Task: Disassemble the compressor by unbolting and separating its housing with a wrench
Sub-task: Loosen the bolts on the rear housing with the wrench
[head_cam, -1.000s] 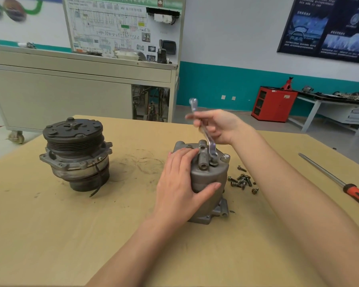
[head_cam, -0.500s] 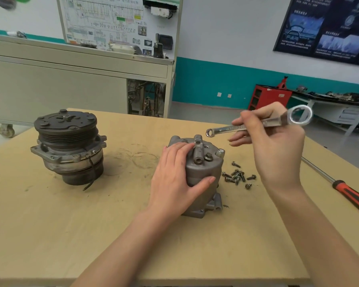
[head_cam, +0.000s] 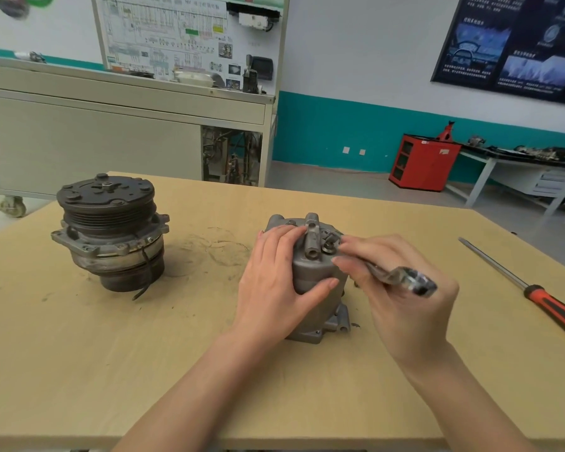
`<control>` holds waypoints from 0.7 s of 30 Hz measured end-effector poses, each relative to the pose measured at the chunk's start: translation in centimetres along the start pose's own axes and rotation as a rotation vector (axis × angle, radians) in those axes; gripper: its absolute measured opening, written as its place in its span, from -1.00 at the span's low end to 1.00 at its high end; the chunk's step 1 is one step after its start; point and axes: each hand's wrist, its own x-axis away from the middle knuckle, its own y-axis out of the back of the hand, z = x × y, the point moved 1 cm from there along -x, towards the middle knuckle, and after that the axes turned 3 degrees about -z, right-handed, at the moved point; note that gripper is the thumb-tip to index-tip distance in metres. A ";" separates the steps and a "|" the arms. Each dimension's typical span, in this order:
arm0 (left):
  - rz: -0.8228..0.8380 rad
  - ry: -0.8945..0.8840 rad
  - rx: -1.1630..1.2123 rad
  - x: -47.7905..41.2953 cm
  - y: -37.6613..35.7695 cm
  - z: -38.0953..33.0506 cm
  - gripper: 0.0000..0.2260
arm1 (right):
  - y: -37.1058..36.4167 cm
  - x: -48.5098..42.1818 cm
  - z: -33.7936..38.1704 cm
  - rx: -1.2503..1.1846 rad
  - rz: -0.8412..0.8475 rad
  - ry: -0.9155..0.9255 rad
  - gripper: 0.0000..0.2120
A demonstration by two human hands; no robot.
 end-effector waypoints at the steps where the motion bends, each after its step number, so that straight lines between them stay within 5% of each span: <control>1: 0.001 0.006 0.004 0.0 0.0 0.0 -0.36 | 0.0 0.3 0.3 0.033 0.001 0.029 -0.76; 9: 0.012 0.013 0.007 0.1 -0.1 0.1 -0.35 | 1.2 1.3 0.3 0.048 0.050 0.010 -0.77; 21: -0.002 -0.017 -0.030 0.1 -0.1 0.2 -0.37 | 4.5 -0.3 -2.8 -0.259 0.309 -0.128 -0.78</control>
